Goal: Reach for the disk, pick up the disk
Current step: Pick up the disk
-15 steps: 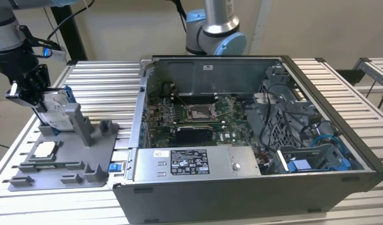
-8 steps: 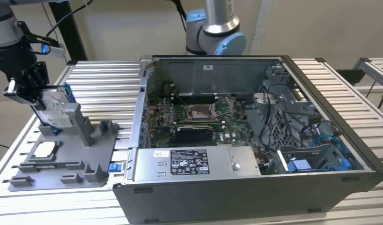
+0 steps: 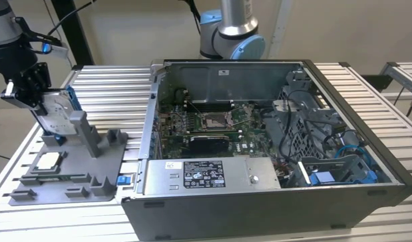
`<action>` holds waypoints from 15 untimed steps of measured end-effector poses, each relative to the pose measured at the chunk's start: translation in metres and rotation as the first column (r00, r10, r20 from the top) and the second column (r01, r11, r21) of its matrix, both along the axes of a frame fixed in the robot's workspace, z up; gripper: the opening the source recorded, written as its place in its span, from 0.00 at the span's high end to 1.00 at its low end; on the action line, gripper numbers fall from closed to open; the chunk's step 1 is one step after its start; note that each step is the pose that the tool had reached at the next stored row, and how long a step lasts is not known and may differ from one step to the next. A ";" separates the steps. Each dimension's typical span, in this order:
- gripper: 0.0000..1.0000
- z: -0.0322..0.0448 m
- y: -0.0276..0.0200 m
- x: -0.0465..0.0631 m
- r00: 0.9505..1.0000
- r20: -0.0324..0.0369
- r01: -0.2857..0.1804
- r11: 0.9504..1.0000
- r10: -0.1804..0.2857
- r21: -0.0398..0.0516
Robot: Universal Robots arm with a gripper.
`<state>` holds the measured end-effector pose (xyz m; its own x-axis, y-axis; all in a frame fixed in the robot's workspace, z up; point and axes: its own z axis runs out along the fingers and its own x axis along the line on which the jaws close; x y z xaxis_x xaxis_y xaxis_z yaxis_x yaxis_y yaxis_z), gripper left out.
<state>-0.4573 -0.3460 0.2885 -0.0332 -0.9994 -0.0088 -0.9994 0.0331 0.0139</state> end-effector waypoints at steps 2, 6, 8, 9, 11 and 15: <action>1.00 0.0023 0.0000 0.000 1.000 0.000 0.000 1.000 0.000 0.000; 1.00 0.0065 0.0000 0.000 1.000 0.000 0.000 1.000 0.000 0.000; 1.00 0.0085 0.0000 0.000 1.000 0.000 0.000 1.000 0.000 0.000; 1.00 0.0095 0.0000 0.000 1.000 0.000 0.000 1.000 0.000 0.000; 1.00 0.0115 0.0000 0.000 1.000 0.000 0.000 1.000 0.000 0.000; 1.00 0.0153 0.0000 0.000 1.000 0.000 0.000 1.000 0.000 0.000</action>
